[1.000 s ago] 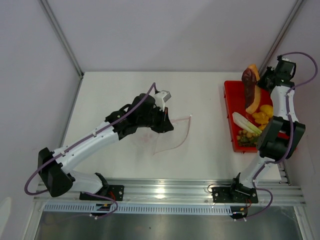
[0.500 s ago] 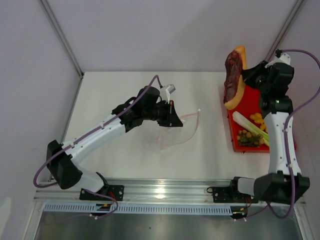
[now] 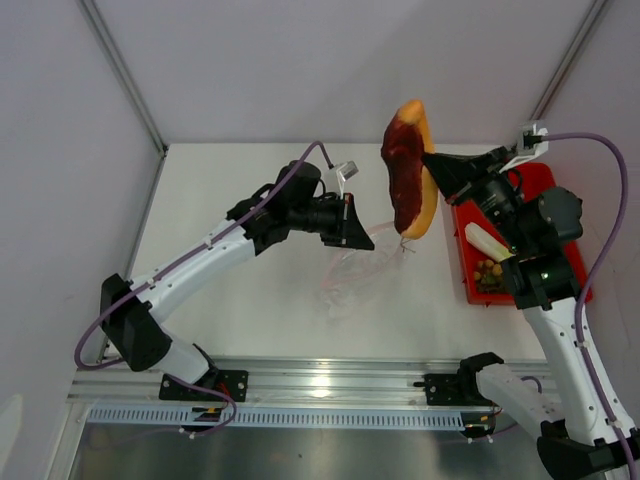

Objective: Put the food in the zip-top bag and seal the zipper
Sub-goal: Place the fake food in the zipper food storage bag.

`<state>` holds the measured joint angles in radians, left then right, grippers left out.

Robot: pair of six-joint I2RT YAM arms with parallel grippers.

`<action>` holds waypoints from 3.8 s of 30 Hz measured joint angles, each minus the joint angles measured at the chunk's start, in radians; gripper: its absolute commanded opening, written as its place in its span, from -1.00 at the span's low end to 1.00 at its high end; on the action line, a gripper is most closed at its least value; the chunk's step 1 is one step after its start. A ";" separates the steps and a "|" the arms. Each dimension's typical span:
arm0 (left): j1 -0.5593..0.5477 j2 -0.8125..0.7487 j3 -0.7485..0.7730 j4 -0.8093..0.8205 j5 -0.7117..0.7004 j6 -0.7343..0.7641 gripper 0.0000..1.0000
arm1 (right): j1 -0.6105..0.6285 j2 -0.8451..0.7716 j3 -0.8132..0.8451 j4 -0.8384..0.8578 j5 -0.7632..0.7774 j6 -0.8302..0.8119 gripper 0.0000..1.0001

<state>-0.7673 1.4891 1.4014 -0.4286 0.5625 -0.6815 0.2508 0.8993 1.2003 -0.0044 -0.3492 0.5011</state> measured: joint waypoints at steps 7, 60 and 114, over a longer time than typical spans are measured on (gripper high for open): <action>0.011 0.016 0.003 0.000 0.055 0.000 -0.99 | 0.160 -0.011 -0.039 0.111 -0.021 -0.035 -1.00; 0.087 -0.014 0.037 0.023 0.201 -0.011 -0.99 | 0.259 -0.051 -0.244 0.124 -0.142 -0.153 0.68; 0.094 -0.120 0.080 -0.156 0.006 0.187 -0.99 | -0.340 0.627 0.054 -0.654 0.567 -0.350 0.84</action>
<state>-0.6735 1.3693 1.4815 -0.5842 0.5686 -0.4942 -0.0887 1.5265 1.2541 -0.6582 0.2180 0.1513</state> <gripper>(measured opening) 0.005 0.917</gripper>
